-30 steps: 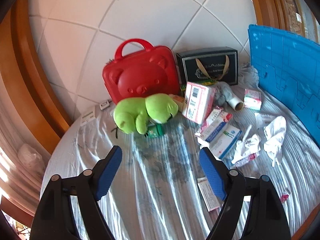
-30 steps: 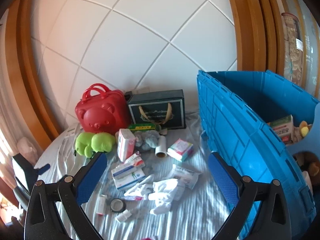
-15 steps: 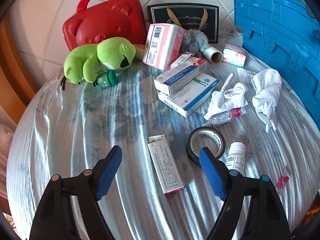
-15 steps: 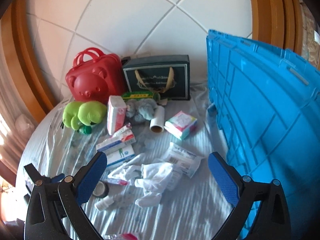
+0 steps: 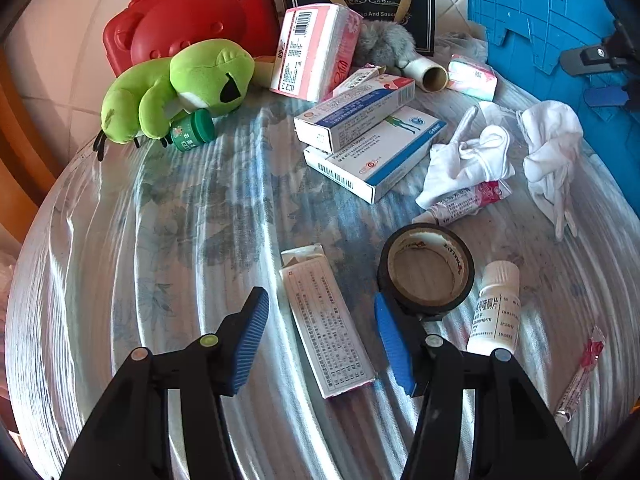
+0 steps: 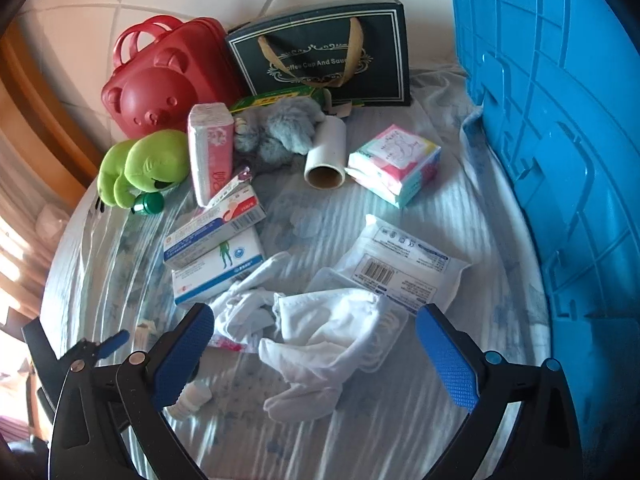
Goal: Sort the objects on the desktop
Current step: 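Grasp the white medicine box with the left tool while the right tool grasps the white cloth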
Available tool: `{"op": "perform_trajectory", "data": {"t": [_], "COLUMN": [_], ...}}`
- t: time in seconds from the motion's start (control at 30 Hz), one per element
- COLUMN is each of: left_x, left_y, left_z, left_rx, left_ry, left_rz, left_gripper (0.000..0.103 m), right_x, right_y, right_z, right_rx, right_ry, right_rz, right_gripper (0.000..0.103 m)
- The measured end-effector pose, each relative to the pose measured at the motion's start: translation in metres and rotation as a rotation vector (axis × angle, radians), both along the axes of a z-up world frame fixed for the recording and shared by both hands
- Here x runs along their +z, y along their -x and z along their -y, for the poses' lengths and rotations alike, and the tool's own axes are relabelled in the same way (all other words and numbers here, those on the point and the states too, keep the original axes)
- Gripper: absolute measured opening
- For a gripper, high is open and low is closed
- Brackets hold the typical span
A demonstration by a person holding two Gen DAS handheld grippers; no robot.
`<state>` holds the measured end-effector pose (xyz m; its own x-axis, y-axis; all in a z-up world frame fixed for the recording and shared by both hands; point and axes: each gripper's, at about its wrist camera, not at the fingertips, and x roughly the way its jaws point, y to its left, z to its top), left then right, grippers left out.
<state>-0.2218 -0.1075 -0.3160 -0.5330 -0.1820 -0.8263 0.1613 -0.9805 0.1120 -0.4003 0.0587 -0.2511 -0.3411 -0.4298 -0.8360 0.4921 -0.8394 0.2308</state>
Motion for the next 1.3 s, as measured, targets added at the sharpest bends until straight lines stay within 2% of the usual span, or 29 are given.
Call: {"op": "perform_trajectory", "data": {"t": [0.2,0.37,0.47,0.53,0.63,0.77,0.87,0.93,1.0,1.03,1.13,1.3], "left_x": [-0.002,0.001,0.001,0.001,0.0,-0.001,-0.001,-0.002,-0.001,-0.001,-0.002,-0.004], "left_y": [-0.001,0.005,0.008,0.01,0.011,0.008,0.007,0.007,0.008,0.008,0.007,0.009], "left_z": [-0.009,-0.018,-0.027,-0.023,-0.01,-0.016,-0.013,-0.011,-0.015,-0.017,-0.012,-0.009], "left_rx": [-0.022,-0.059,-0.087,-0.082,-0.058,-0.074,-0.064,-0.057,-0.062,-0.06,-0.033,-0.028], "left_ry": [-0.006,-0.016,0.028,0.002,-0.094,-0.063,-0.086,-0.096,-0.058,-0.045,-0.082,-0.1], "left_rz": [0.017,0.032,0.048,0.047,0.037,0.027,0.023,0.025,0.03,0.032,0.026,0.026], "left_gripper": [0.05,0.031,0.03,0.03,0.029,0.029,0.029,0.03,0.032,0.032,0.032,0.035], "right_x": [-0.008,-0.012,-0.014,-0.015,-0.022,-0.03,-0.04,-0.049,-0.057,-0.061,-0.07,-0.077], "right_y": [0.009,0.011,0.01,0.009,0.007,0.002,0.003,0.003,0.001,0.001,0.0,-0.008], "right_z": [0.0,-0.001,-0.003,-0.006,-0.007,-0.001,0.005,0.006,0.008,0.009,0.009,0.01], "right_rx": [-0.004,-0.013,-0.019,-0.025,-0.035,-0.021,-0.019,-0.025,-0.033,-0.034,-0.022,0.025], "right_ry": [0.0,-0.004,-0.013,-0.02,-0.027,-0.058,-0.101,-0.134,-0.184,-0.21,-0.214,-0.196], "right_rz": [0.021,0.035,0.039,0.042,0.057,0.05,0.042,0.052,0.029,0.03,0.051,0.051], "right_gripper": [0.103,0.103,0.103,0.103,0.102,0.102,0.102,0.095,0.074,0.069,0.057,0.026]}}
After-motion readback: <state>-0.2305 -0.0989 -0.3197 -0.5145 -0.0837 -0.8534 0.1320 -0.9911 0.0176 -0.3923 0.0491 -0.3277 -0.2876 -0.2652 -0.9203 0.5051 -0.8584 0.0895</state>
